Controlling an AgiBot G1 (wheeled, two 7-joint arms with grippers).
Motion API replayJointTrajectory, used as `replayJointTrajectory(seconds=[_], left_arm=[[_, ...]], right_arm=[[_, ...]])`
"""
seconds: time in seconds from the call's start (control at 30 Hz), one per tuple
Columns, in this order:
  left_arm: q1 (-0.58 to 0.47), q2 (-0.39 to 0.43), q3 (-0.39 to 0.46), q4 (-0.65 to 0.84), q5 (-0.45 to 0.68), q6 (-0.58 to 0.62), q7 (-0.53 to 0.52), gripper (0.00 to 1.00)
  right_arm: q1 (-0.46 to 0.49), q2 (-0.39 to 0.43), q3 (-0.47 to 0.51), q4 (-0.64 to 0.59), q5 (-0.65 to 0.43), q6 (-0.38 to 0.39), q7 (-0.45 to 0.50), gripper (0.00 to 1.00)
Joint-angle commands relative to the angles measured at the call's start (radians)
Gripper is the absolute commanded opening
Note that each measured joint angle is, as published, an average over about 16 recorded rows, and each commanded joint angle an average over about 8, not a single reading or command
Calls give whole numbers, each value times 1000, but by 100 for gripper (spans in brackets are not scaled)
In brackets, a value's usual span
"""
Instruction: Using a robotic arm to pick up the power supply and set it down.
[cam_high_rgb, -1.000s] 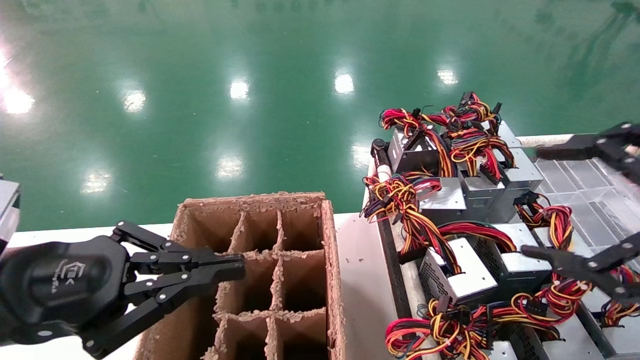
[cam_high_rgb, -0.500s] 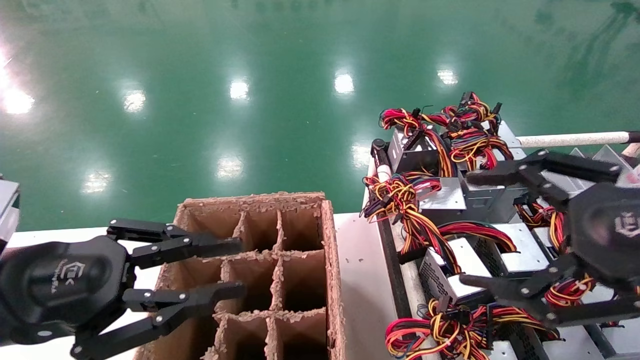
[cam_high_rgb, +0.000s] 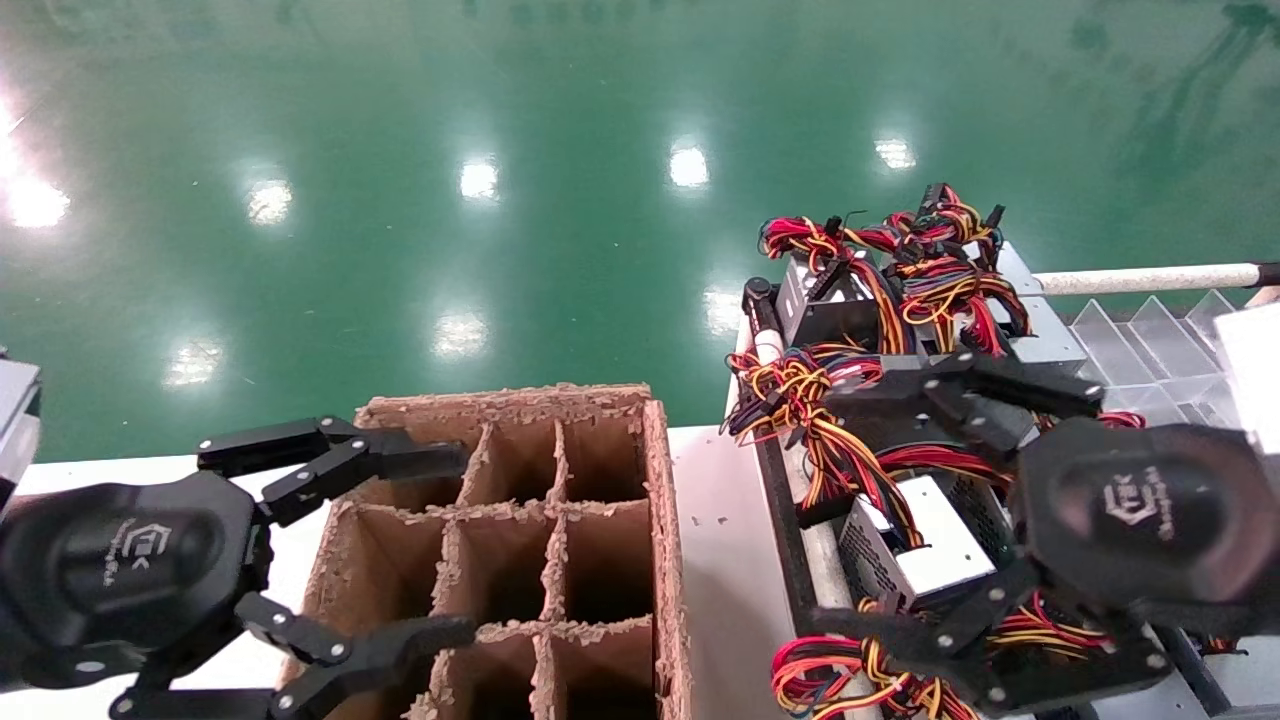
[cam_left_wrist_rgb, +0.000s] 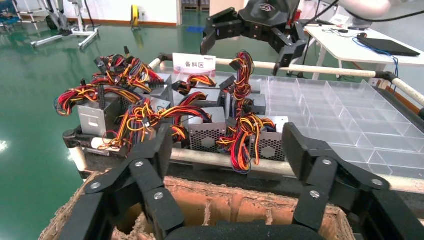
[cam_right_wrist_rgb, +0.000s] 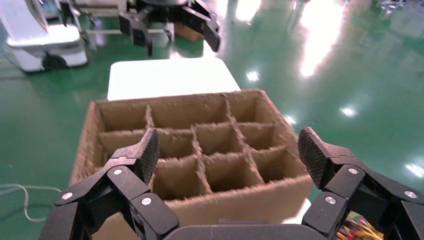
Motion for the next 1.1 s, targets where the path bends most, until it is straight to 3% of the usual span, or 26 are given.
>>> replayJointTrajectory(seconds=[0.03,0.6,1.1], left_arm=[[0,0,0,0,0,0,0,100],[0,0,0,0,0,0,0,100],[0,0,0,0,0,0,0,100]], right_arm=[[-27,-21,23,-2,3,-5,2,100],[-231,-176,197,-21,21,-44,20,100],[-233,-178,199,-21,23,-45,21,100]])
